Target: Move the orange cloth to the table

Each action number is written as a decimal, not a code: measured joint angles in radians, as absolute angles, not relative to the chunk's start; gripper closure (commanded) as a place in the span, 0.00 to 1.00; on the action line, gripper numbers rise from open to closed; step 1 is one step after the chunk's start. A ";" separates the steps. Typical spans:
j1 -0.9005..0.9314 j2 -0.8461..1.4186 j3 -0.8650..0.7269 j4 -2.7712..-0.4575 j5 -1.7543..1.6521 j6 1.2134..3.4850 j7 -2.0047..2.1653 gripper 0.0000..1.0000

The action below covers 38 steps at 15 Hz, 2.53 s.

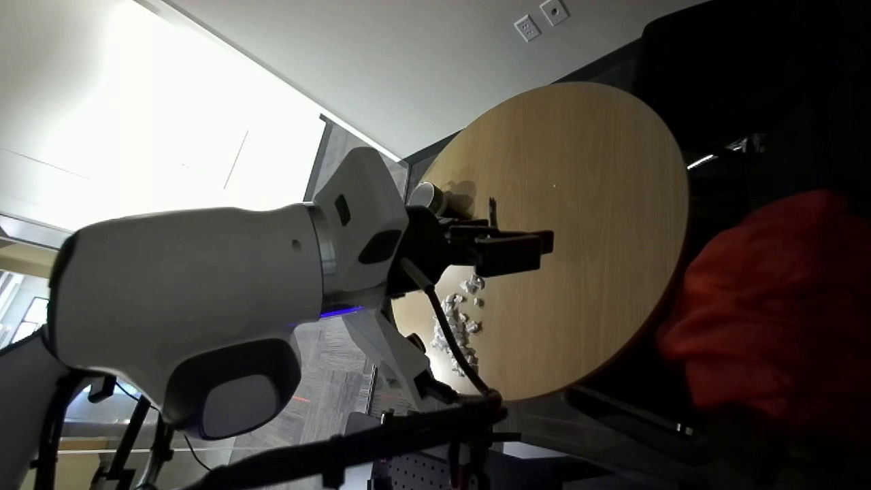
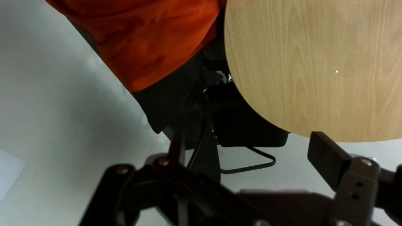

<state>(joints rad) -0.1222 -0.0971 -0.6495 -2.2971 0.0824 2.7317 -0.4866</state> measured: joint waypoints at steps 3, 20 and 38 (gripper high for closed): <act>-0.204 -0.034 -0.579 -2.293 0.027 2.846 -0.303 0.00; -0.229 0.292 -0.690 -2.210 -0.131 2.923 0.265 0.00; -0.346 0.444 -0.594 -2.110 0.198 2.927 0.453 0.00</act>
<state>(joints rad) -0.3460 0.4442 -0.5943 -2.1100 0.1984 2.9272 0.4534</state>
